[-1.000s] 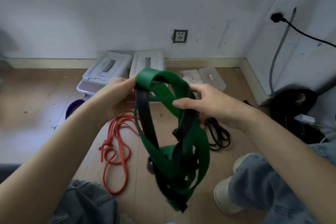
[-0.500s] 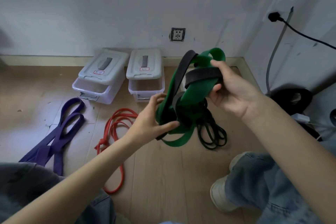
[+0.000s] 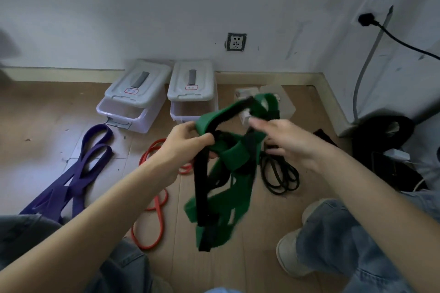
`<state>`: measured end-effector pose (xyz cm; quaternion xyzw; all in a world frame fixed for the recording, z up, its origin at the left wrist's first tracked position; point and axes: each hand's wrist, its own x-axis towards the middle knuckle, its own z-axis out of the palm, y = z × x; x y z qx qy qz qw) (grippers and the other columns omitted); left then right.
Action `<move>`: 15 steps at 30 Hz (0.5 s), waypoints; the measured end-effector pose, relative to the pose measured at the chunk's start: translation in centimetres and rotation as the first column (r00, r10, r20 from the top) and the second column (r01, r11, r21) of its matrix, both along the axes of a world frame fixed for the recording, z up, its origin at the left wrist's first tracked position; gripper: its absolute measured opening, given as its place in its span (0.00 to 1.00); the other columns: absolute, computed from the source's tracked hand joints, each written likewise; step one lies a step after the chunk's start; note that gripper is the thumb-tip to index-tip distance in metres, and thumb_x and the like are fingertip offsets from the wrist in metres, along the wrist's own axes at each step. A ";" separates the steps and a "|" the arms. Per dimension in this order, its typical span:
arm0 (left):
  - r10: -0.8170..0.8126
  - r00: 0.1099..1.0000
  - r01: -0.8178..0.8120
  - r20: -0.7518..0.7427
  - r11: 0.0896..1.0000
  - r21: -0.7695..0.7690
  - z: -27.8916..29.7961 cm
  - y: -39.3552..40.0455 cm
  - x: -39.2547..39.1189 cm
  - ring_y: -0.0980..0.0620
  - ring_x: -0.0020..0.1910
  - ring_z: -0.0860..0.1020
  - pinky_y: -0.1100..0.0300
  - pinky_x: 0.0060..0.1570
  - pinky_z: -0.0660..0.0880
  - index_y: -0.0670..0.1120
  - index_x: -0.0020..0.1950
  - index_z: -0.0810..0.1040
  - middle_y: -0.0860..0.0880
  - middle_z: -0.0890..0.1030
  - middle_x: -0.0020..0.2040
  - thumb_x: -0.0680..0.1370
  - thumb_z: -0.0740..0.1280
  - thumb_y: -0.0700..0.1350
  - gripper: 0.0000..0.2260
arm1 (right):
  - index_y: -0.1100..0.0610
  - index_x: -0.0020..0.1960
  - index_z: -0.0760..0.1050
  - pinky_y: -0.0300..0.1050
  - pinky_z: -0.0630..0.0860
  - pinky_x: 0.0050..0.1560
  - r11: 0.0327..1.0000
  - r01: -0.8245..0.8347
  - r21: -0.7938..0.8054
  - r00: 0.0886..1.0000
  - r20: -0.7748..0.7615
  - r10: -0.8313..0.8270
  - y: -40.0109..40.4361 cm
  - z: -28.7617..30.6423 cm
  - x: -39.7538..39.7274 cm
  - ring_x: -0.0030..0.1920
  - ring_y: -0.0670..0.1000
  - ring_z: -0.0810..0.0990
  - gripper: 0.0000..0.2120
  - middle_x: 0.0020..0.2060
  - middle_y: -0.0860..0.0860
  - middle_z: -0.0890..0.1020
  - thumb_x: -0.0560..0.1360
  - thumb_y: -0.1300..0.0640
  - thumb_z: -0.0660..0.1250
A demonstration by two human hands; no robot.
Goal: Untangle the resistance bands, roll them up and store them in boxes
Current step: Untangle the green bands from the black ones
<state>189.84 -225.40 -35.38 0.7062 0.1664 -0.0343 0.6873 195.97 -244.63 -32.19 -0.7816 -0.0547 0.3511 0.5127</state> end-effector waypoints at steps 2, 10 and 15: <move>-0.050 0.998 0.050 0.046 0.999 -0.002 2.3 -0.4 -0.2 0.57 0.24 0.77 0.66 0.25 0.73 0.44 0.48 0.79 0.50 0.81 0.30 0.75 0.65 0.37 0.05 | 0.46 0.61 0.73 0.44 0.73 0.55 0.980 -0.197 -0.009 0.980 0.021 0.197 -0.1 0.0 -0.4 0.58 0.46 0.78 0.26 0.55 0.45 0.81 0.68 0.33 0.63; -0.077 0.996 0.088 0.054 0.962 -0.257 7.7 1.1 0.0 0.56 0.22 0.69 0.69 0.20 0.65 0.44 0.38 0.77 0.50 0.76 0.26 0.69 0.70 0.53 0.12 | 0.54 0.48 0.76 0.39 0.76 0.45 0.949 -0.259 0.181 0.934 0.297 0.198 1.0 -0.6 -2.3 0.41 0.46 0.81 0.03 0.41 0.51 0.82 0.76 0.57 0.65; 0.096 0.995 -0.093 0.014 0.910 0.404 5.5 5.4 0.1 0.59 0.27 0.74 0.67 0.25 0.69 0.43 0.47 0.80 0.48 0.81 0.36 0.71 0.68 0.59 0.19 | 0.60 0.43 0.76 0.32 0.69 0.25 0.839 0.197 0.507 0.958 0.081 -0.274 0.1 2.6 -0.4 0.21 0.42 0.72 0.06 0.23 0.46 0.77 0.77 0.58 0.64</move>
